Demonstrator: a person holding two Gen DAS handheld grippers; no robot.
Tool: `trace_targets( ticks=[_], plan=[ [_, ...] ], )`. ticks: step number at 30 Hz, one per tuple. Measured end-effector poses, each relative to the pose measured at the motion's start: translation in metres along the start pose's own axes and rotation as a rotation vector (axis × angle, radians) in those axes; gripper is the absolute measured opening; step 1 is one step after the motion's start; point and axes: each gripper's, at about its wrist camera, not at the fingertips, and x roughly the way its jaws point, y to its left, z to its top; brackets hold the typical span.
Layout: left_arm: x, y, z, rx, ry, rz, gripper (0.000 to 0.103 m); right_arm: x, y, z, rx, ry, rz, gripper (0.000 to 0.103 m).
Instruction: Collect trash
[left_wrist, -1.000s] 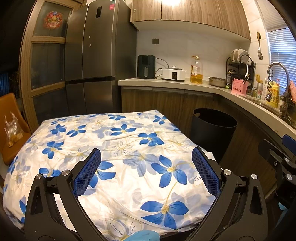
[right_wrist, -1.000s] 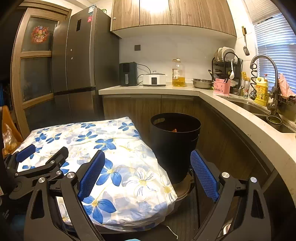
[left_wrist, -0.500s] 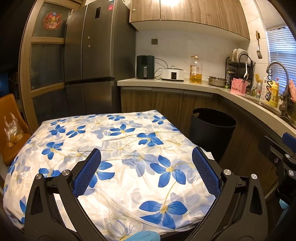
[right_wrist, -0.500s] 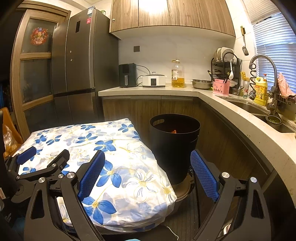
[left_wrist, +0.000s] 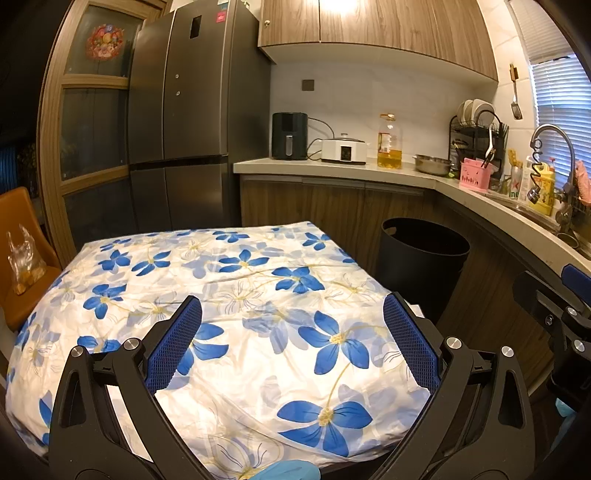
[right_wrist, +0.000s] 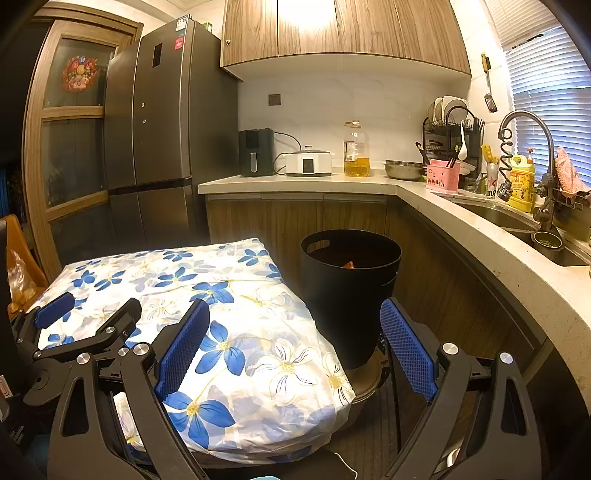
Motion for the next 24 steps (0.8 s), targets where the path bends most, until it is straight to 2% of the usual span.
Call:
trace_targets(
  ticks=[24],
  plan=[
    [-0.0014,-0.0008,0.0016,-0.001,-0.006,-0.004,0.097,-0.0008,-0.0011,0.0019,0.001,-0.004,0.001,0.090]
  ],
)
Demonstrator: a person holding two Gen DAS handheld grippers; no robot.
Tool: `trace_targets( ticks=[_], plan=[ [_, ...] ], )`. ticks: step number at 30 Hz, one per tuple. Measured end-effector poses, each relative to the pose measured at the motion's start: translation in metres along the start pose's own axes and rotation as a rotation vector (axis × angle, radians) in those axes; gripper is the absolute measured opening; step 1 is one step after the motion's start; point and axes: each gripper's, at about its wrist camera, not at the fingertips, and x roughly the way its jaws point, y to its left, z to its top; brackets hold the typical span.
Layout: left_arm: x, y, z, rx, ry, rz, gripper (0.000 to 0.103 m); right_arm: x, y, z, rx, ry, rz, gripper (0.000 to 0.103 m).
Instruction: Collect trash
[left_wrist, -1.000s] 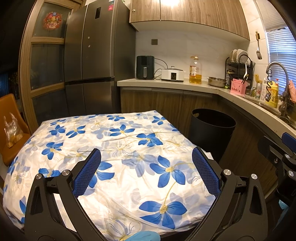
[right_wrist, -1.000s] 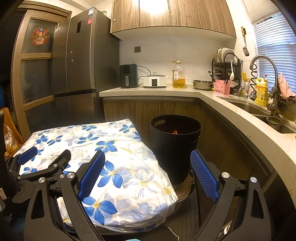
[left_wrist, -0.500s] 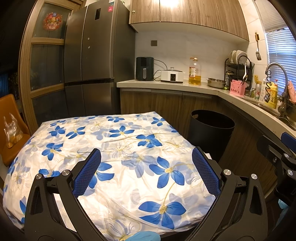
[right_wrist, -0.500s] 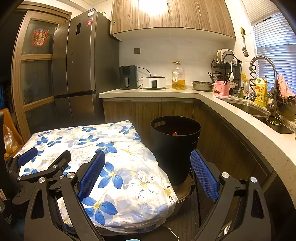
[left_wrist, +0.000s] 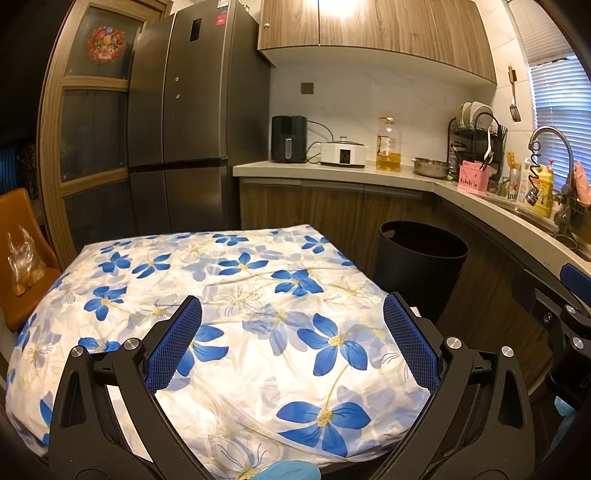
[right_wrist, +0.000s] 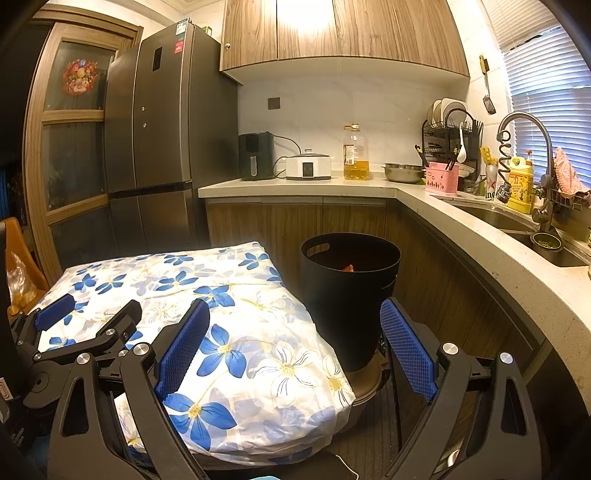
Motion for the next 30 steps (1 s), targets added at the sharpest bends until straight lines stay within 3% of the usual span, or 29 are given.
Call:
trace_targets(
  ticks=[30],
  plan=[
    [-0.0001,0.0003,0.0023,-0.003,-0.006,0.001,0.097,-0.0014,0.0020,0.0018,0.002,-0.002,-0.001,0.090]
  ],
)
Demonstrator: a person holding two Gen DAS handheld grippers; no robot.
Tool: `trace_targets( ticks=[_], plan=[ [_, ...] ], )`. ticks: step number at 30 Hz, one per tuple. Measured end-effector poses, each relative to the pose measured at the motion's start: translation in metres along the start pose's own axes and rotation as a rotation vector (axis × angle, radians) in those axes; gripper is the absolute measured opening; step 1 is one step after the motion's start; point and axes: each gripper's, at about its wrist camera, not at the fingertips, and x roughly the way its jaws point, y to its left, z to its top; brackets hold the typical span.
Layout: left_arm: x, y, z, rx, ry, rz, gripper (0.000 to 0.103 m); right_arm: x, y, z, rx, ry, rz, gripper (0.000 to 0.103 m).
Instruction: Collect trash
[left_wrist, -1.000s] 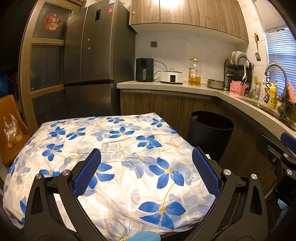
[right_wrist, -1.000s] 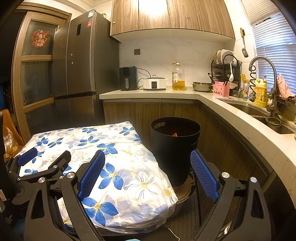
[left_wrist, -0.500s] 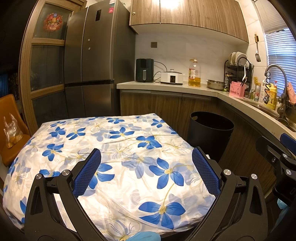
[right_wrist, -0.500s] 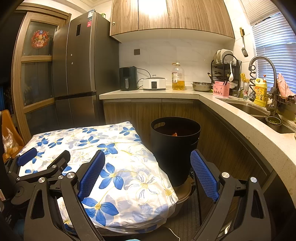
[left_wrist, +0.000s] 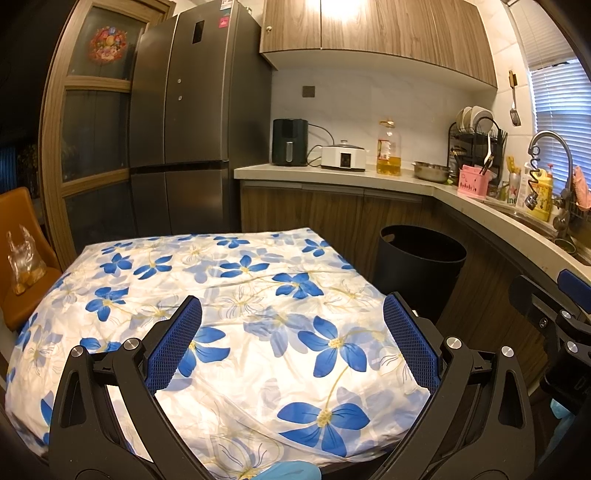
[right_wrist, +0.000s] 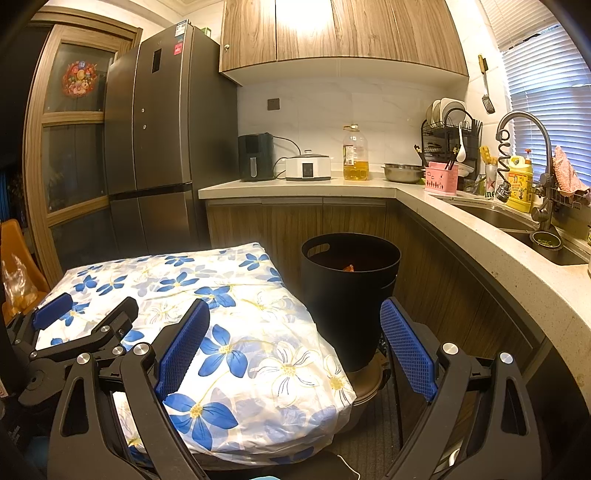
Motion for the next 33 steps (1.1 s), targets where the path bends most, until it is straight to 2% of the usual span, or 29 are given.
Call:
trace_targets(
  ticks=[33],
  plan=[
    [-0.0067,0.0015,0.0026,-0.008,-0.017,0.003,0.097,-0.0012,0.0002,-0.0002,0.004,-0.004,0.000,0.090]
  ],
)
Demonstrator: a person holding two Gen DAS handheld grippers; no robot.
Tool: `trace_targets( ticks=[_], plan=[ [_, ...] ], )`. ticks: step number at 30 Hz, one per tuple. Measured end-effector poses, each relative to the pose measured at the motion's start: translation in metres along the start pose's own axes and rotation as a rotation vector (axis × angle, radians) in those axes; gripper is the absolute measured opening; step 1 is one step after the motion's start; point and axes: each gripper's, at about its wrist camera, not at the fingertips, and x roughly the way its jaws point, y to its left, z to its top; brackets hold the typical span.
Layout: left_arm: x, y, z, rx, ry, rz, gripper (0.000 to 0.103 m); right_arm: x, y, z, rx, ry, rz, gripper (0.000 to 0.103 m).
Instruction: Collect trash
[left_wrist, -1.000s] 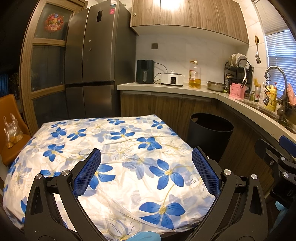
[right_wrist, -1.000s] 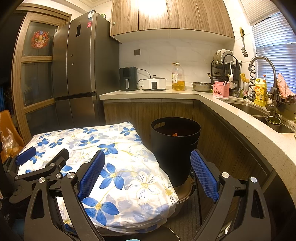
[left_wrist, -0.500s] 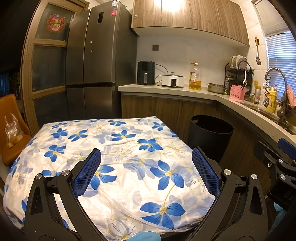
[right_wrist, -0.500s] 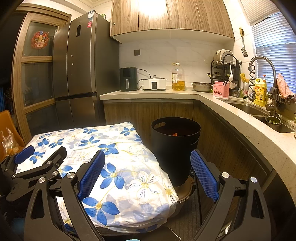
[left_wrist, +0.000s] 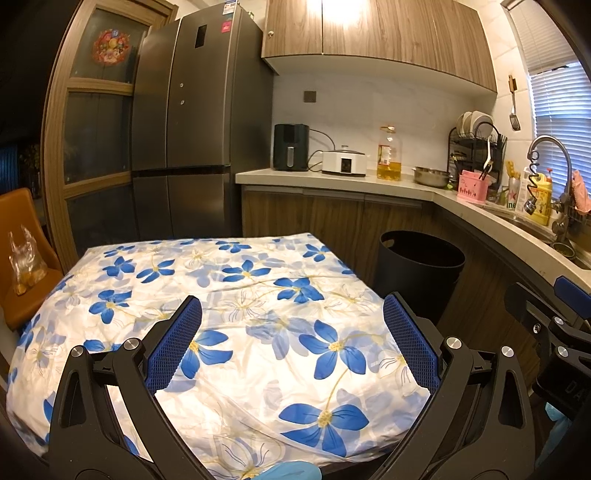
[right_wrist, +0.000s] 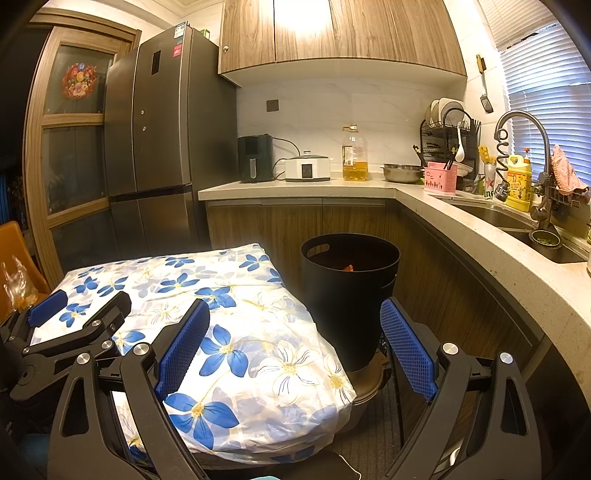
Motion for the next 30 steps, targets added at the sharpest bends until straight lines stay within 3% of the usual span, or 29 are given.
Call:
trace_targets(
  ticks=[5,8,13,19,24,30],
  plan=[
    [-0.0009,0.0000,0.0004,0.001,-0.003,0.002,0.097,0.0000,0.0014,0.0008,0.000,0.000,-0.002,0.090],
    [0.0004,-0.0010,0.0021,0.013,-0.002,0.001,0.088,0.0001,0.0019,0.0014,0.002,-0.001,-0.002,0.090],
    [0.0012,-0.0048,0.0023,0.033,0.000,-0.015,0.085,-0.0009,0.0025,0.0014,0.005,-0.002,-0.006,0.090],
    [0.0013,-0.0055,0.0008,0.031,0.001,-0.018,0.085,-0.0017,0.0055,0.0036,0.013,-0.003,-0.012,0.090],
    [0.0010,-0.0043,-0.0020,0.030,0.005,-0.013,0.097,-0.0024,0.0034,0.0029,0.013,-0.004,-0.011,0.090],
    [0.0011,-0.0017,-0.0010,0.016,-0.002,-0.016,0.097,-0.0025,0.0029,0.0025,0.014,-0.004,-0.011,0.090]
  ],
)
